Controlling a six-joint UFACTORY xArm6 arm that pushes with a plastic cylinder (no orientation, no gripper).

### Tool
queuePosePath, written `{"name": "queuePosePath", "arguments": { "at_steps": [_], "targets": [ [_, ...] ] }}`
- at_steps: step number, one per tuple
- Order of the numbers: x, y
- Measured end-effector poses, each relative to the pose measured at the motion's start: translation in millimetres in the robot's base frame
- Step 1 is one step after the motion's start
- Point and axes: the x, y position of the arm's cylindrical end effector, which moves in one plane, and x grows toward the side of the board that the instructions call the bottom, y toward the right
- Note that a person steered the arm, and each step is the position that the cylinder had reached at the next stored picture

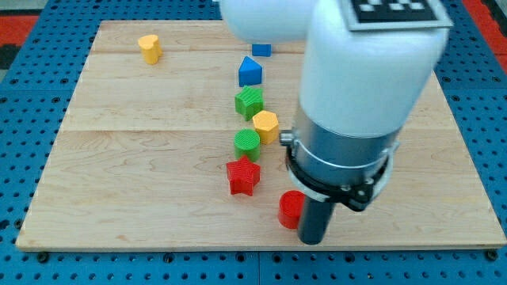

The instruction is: Slide the red circle below the red star

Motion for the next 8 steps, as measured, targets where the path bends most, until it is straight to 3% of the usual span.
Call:
{"name": "queuePosePath", "arguments": {
  "at_steps": [1, 2, 6, 7, 8],
  "targets": [
    [-9.7, 45.4],
    [-34.5, 37.9],
    [-11.1, -52.5],
    [-13.2, -36.0],
    [-70.4, 34.4]
  ]
}}
